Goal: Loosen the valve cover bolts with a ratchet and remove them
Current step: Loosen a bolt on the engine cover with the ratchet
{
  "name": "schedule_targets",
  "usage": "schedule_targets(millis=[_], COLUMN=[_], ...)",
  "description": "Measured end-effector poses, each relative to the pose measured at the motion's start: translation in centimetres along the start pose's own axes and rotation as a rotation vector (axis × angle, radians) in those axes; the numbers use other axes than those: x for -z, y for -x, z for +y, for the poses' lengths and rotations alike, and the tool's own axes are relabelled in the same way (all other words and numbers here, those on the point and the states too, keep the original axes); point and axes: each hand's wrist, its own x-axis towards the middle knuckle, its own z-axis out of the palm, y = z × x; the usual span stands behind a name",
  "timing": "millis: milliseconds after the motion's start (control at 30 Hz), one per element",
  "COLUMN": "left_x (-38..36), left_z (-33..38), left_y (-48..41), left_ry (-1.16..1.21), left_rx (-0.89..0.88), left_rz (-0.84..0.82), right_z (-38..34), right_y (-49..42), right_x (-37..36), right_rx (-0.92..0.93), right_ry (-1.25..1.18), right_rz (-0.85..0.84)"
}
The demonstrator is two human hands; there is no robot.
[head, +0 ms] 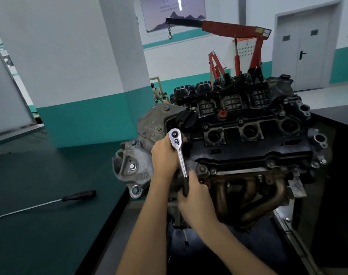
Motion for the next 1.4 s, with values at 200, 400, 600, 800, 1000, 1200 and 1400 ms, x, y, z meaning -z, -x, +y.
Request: schedule_targets(millis=[200, 400, 600, 800, 1000, 1200, 1400], left_x=[1.1, 0.7, 0.2, -0.1, 0.4, 0.5, 0.2], left_z=[0.3, 0.7, 0.8, 0.2, 0.1, 0.6, 0.6], left_y=[0.3, 0.4, 0.4, -0.1, 0.2, 0.3, 0.3], left_ry=[0.196, 0.079, 0.011, 0.01, 0.076, 0.056, -0.001], left_rx=[-0.1, -0.051, 0.003, 0.041, -0.078, -0.101, -0.041], left_rz=[-0.059, -0.018, 0.032, -0.013, -0.041, 0.032, 0.03], right_z=[1.4, 1.1, 1.9, 0.0, 1.8, 0.9, 2.3], right_y=[-1.9, -7.9, -3.3, -0.3, -3.0, -8.8, -2.2], right_x=[5.0, 14.2, 8.8, 0.1, 7.8, 15.0, 7.1], right_rx=[0.087, 0.331, 0.132, 0.01, 0.124, 0.372, 0.086], right_ry=[0.177, 0.822, 0.342, -0.081, 0.174, 0.857, 0.185], right_rz=[-0.157, -0.171, -0.141, -0.003, -0.21, -0.183, -0.13])
